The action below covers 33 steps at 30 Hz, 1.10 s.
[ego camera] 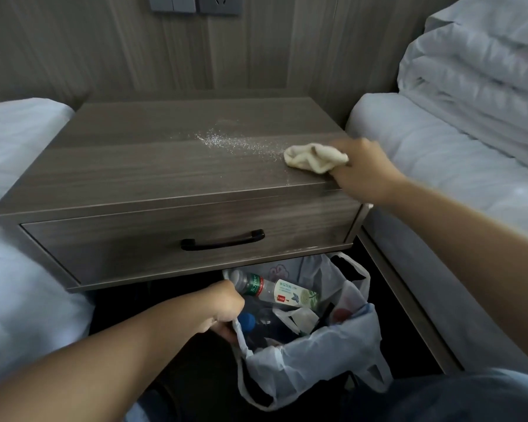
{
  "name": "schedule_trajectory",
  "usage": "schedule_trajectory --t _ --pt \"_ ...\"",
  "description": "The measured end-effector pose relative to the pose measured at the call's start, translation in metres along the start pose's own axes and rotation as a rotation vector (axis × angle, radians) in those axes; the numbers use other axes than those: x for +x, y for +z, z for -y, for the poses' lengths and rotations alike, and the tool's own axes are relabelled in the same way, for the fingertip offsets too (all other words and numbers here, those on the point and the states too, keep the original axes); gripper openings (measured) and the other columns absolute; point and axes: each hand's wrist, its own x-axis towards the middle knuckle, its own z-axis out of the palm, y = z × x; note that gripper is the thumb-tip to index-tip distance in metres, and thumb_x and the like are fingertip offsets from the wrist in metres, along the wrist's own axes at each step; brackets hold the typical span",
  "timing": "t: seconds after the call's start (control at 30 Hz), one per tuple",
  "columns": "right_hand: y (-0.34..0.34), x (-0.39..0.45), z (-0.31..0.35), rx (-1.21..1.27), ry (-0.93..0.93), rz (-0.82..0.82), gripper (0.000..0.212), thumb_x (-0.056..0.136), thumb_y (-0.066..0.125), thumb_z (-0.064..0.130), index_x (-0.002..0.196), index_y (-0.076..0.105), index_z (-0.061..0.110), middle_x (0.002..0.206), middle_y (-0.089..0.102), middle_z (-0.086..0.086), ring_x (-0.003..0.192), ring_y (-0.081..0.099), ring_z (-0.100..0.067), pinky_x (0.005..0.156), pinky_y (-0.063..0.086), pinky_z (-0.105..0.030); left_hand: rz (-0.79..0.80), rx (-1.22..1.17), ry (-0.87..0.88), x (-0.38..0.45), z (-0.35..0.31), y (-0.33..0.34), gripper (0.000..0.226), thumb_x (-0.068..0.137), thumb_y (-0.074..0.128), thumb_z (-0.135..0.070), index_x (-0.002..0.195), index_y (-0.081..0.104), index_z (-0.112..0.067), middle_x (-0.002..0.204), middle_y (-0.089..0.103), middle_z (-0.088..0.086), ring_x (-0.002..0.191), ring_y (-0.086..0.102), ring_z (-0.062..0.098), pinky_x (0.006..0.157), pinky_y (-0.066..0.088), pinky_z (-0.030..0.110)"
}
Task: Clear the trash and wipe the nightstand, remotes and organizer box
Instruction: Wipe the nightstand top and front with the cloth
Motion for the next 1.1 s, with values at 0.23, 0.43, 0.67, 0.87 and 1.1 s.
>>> schedule_trajectory --t 0.23,0.43,0.67,0.87,1.1 --pt "0.015 -0.104 0.034 0.35 -0.208 -0.106 0.036 0.07 0.05 -0.003 0.083 0.068 0.026 0.079 0.064 0.017 0.076 0.06 -0.001 0.066 0.046 -0.013 0.074 -0.023 -0.027 -0.013 0.009 -0.005 0.013 0.091 0.052 0.009 0.088 0.058 -0.003 0.085 0.062 0.012 0.069 0.063 0.019 0.074 0.06 0.041" --pt "0.067 -0.128 0.02 0.221 -0.119 0.349 0.049 0.069 0.049 -0.011 0.104 0.072 0.013 0.094 0.072 -0.001 0.088 0.065 -0.018 0.076 0.054 -0.04 0.014 -0.028 -0.105 -0.034 0.013 -0.008 0.024 0.095 0.048 0.003 0.118 0.055 0.003 0.104 0.064 0.023 0.08 0.065 0.033 0.037 0.051 0.03" --pt "0.056 -0.123 0.028 0.354 -0.052 0.172 0.039 0.066 0.046 -0.001 0.089 0.074 0.015 0.08 0.067 0.014 0.078 0.063 -0.003 0.069 0.049 -0.018 0.029 -0.044 -0.104 -0.029 0.016 -0.012 0.027 0.097 0.044 0.001 0.123 0.052 0.001 0.11 0.063 0.024 0.089 0.068 0.037 0.042 0.055 0.036" --pt "-0.015 -0.028 0.04 0.492 0.172 -0.288 0.027 0.085 0.052 0.003 0.065 0.059 0.02 0.053 0.056 0.012 0.056 0.053 0.001 0.051 0.043 -0.02 0.002 -0.028 -0.068 -0.025 0.011 -0.022 0.014 0.092 0.043 0.01 0.1 0.052 0.004 0.077 0.054 0.018 0.053 0.06 0.028 0.033 0.047 0.029" --pt "-0.005 0.104 0.021 0.2 0.267 -0.124 0.031 0.086 0.039 0.009 0.102 0.065 0.009 0.089 0.064 -0.006 0.086 0.063 -0.024 0.059 0.048 -0.03 0.074 0.121 -0.049 -0.02 0.006 -0.028 0.022 0.093 0.045 0.005 0.11 0.058 0.003 0.079 0.058 0.013 0.077 0.07 0.031 0.047 0.057 0.029"
